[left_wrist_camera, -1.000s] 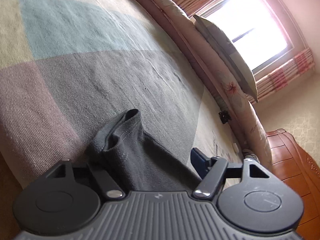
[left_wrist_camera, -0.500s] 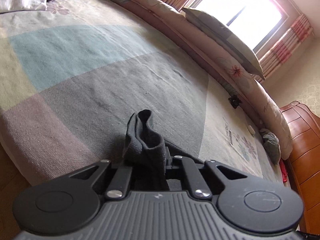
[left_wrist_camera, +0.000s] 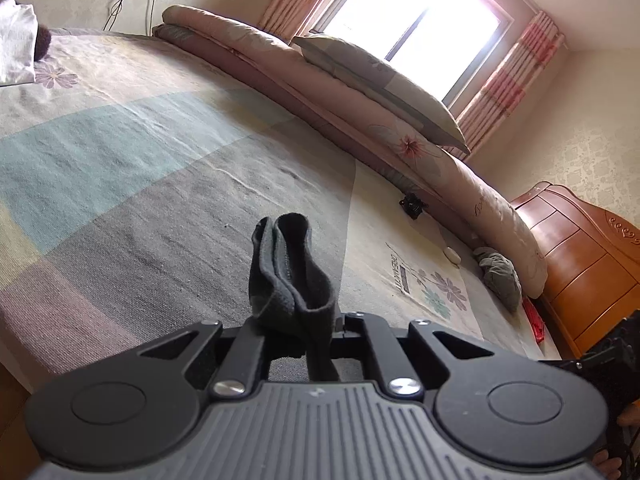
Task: Fold clothes
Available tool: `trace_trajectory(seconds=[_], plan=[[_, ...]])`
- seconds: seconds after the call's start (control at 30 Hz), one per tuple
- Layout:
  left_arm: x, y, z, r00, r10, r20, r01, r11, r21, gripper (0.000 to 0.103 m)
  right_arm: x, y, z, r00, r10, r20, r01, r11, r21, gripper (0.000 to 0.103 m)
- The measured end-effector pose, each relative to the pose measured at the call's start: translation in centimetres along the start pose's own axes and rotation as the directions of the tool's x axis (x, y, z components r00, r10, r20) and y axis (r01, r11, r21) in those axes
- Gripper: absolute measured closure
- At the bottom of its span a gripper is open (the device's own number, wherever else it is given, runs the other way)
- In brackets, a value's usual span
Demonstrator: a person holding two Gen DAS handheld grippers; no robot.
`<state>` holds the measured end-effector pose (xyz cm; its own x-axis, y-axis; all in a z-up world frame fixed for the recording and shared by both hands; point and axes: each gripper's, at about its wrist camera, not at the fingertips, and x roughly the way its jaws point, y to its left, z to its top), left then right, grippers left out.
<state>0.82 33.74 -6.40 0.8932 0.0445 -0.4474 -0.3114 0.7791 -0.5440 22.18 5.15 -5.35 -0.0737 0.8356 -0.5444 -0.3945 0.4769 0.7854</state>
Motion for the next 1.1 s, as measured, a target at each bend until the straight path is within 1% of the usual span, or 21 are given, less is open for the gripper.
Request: trace_trajectory(seconds=[0.17,0.3,0.37,0.57,0.67,0.77,0.83,1.03,1.1], plan=[[0.5,0.9,-0.1,1.0,-0.011,-0.014,0.011,1.0,-0.006,0.097,4.9,0.6,0.7,0.997,0.023,-0.075,-0.018,0.997,0.075,0.0],[0.7,1.8,-0.3,0.999,-0.027,-0.024,0.027,0.999,-0.034,0.097,7.8,0.9,1.4,0.994,0.003,-0.11,0.009,0.994,0.106,0.0],[0.7,2.1,-0.3,0.999,-0.041,-0.024,0.04,0.998,-0.04,0.097,8.6,1.0,2.0,0.995,-0.019,-0.098,0.03,0.994,0.107,0.0],[0.7,1.9,-0.4,0.998,-0.06,-0.033,0.059,0.998,-0.014,0.097,9.7,0.6,5.4,0.997,-0.073,0.019,0.07,0.991,0.117,0.0],[0.9,1.8,-0.4,0.997,-0.074,-0.036,0.074,0.997,-0.014,0.097,10.4,0.3,6.0,0.996,-0.077,0.033,0.072,0.989,0.131,0.0],[1.0,1.9,-0.3,0.997,-0.069,-0.038,0.069,0.998,-0.016,0.097,10.0,0.8,5.2,0.995,-0.091,0.033,0.087,0.99,0.11,0.0],[1.1,2.0,-0.3,0.997,-0.068,-0.04,0.067,0.998,-0.019,0.097,9.5,1.0,4.0,0.996,-0.085,0.019,0.082,0.989,0.121,0.0],[1.0,2.0,-0.4,0.997,-0.065,-0.046,0.064,0.998,-0.023,0.097,8.7,1.4,-0.9,0.998,-0.049,-0.032,0.055,0.979,0.194,0.0],[0.9,1.7,-0.4,0.997,-0.066,-0.05,0.065,0.998,-0.02,0.097,8.8,1.5,-2.5,0.997,-0.037,-0.063,0.05,0.975,0.215,0.0]])
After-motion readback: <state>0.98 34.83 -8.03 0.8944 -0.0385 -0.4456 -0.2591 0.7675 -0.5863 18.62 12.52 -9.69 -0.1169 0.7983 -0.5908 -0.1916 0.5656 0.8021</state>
